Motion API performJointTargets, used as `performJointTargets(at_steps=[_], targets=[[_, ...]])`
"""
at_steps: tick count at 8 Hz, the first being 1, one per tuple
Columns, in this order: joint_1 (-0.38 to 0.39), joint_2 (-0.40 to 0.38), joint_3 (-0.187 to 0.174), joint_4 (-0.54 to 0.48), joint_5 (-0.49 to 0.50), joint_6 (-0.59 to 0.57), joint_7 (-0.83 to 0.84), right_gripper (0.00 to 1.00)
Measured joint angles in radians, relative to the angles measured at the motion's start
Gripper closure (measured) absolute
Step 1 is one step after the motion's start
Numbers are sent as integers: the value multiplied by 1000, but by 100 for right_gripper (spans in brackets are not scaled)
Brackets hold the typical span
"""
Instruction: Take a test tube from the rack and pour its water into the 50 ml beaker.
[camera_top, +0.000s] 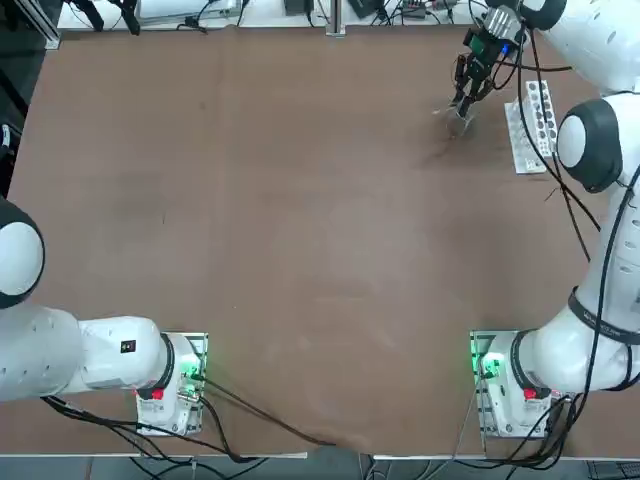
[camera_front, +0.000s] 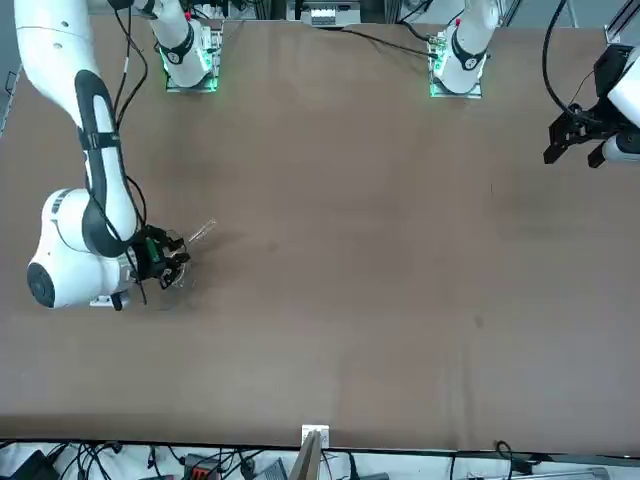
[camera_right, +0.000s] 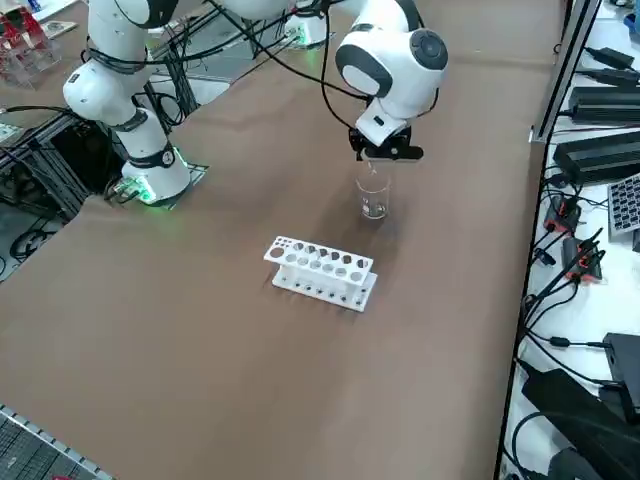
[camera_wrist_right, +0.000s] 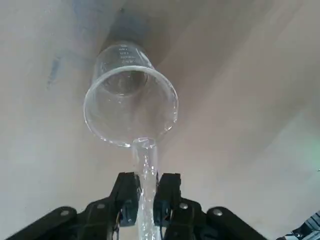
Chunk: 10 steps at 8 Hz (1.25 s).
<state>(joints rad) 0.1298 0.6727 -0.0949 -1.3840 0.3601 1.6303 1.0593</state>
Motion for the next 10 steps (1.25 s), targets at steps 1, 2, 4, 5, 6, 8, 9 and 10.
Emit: performJointTargets(at_steps=[1,2,4,5,6,8,9,10], targets=[[8,-1,1,1,-43,0,40,80],[21,-4,1,8,-118,0,111,80],[65,-15,2,35,-281,0,283,80],[90,-20,2,51,-344,2,369,80],[110,-32,2,79,-404,-11,441,80],[136,-67,2,133,-587,-116,516,80],[149,-76,2,148,-702,-156,538,80],[158,-79,1,152,-804,-195,563,80]])
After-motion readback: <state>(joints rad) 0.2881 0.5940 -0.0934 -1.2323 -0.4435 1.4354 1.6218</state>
